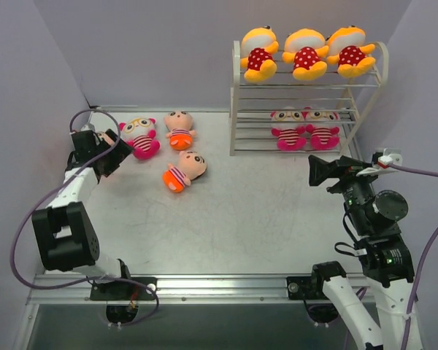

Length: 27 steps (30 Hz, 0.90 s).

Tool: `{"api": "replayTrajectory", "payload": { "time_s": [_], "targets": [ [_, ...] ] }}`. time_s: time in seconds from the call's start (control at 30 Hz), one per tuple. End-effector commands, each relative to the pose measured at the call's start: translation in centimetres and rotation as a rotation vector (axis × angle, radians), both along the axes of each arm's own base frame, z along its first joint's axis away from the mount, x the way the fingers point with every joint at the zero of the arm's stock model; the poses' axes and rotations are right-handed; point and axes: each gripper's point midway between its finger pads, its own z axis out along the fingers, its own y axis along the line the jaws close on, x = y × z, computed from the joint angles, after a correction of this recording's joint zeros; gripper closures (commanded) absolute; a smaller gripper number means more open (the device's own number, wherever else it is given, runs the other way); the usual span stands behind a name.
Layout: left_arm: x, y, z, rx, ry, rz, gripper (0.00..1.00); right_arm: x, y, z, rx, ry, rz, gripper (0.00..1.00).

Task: Place and organize the stuffed toys onto the shelf
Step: Grab a stuffed toy with the left arm

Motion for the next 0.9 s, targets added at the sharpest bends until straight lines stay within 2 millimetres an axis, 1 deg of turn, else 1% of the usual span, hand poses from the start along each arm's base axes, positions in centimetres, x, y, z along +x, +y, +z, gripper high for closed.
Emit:
{"api": "replayTrajectory", "payload": {
  "time_s": [0.0, 0.03, 0.07, 0.1, 0.13, 0.17, 0.2, 0.23, 0.27, 0.3, 0.33, 0.37, 0.4, 0.43, 0.47, 0.5, 0.53, 0.57, 0.63, 0.67, 0.73, 0.77, 0.8, 0.87],
  "targets": [
    [5.4, 0.8, 3.1, -0.026, -0.145, -0.003, 0.03, -0.2, -0.1, 0.3, -0.020, -0.036, -0.010, 0.01],
    [6.2, 1.1, 2.8, -0.020, -0.147, -0.002, 0.03, -0.3, 0.0, 0.3, -0.019, -0.039, -0.004, 0.01],
    [6.8, 1.2, 1.2, -0.025, -0.116, -0.002, 0.03, -0.2, 0.1, 0.0, -0.023, -0.032, 0.001, 0.01],
    [7.6, 1.4, 1.4, -0.023, -0.123, -0.003, 0.03, -0.3, 0.2, 0.1, -0.021, -0.035, 0.005, 0.01],
    [7.9, 1.5, 0.8, -0.024, -0.113, -0.005, 0.03, -0.3, 0.3, 0.0, -0.028, -0.036, 0.011, 0.01],
    [8.3, 1.6, -1.0, -0.032, -0.076, -0.004, 0.03, -0.3, 0.2, 0.0, -0.032, -0.035, 0.009, 0.01],
    [8.7, 1.6, -1.4, -0.032, -0.070, -0.007, 0.03, -0.4, 0.1, 0.0, -0.035, -0.037, 0.004, 0.01],
    [9.5, 1.8, -1.3, -0.027, -0.078, -0.013, 0.04, -0.4, 0.0, 0.0, -0.040, -0.038, -0.002, 0.01],
    [9.7, 1.8, -2.8, -0.036, -0.049, -0.015, 0.04, -0.4, -0.1, -0.1, -0.045, -0.039, -0.007, 0.01],
    [10.0, 1.7, -3.3, -0.040, -0.042, -0.020, 0.04, -0.4, -0.2, 0.0, -0.046, -0.042, -0.013, 0.00],
    [10.9, 1.5, -2.9, -0.055, -0.084, -0.030, 0.06, -0.4, -0.3, -0.1, -0.049, -0.038, -0.018, 0.00],
    [11.1, 1.2, -3.9, -0.077, -0.075, -0.036, 0.07, -0.4, -0.3, -0.1, -0.053, -0.036, -0.020, 0.01],
    [11.3, 0.9, -4.2, -0.095, -0.078, -0.040, 0.08, -0.4, -0.3, -0.2, -0.054, -0.032, -0.018, 0.01],
    [11.6, 0.5, -4.1, -0.112, -0.097, -0.042, 0.10, -0.4, -0.3, -0.3, -0.055, -0.031, -0.018, 0.01],
    [11.6, 0.2, -5.0, -0.119, -0.087, -0.042, 0.12, -0.3, -0.3, -0.4, -0.056, -0.023, -0.018, 0.01],
    [11.8, 0.0, -5.2, -0.122, -0.091, -0.045, 0.13, -0.3, -0.3, -0.5, -0.056, -0.022, -0.018, 0.01],
    [12.1, -0.3, -5.2, -0.125, -0.100, -0.048, 0.15, -0.3, -0.2, -0.6, -0.057, -0.019, -0.016, 0.00],
    [12.2, -0.8, -5.8, -0.130, -0.087, -0.056, 0.18, -0.2, -0.2, -0.6, -0.056, -0.016, -0.013, 0.01],
    [12.5, -1.2, -6.1, -0.129, -0.087, -0.066, 0.21, -0.2, -0.1, -0.7, -0.060, -0.012, -0.010, 0.00],
    [12.6, -1.9, -6.6, -0.130, -0.079, -0.080, 0.26, -0.1, -0.1, -0.7, -0.061, -0.009, -0.010, 0.01],
    [12.9, -2.4, -6.8, -0.135, -0.085, -0.091, 0.31, -0.1, -0.1, -0.8, -0.062, -0.004, -0.010, 0.01],
    [12.9, -3.0, -7.0, -0.144, -0.086, -0.105, 0.38, -0.1, -0.1, -0.8, -0.062, 0.002, -0.009, 0.01],
    [12.9, -3.3, -7.2, -0.148, -0.085, -0.110, 0.42, -0.1, -0.1, -0.7, -0.062, 0.004, -0.011, 0.01],
    [13.0, -3.8, -6.9, -0.157, -0.112, -0.120, 0.54, -0.1, -0.1, -0.8, -0.066, 0.015, -0.009, 0.00]
  ]
}}
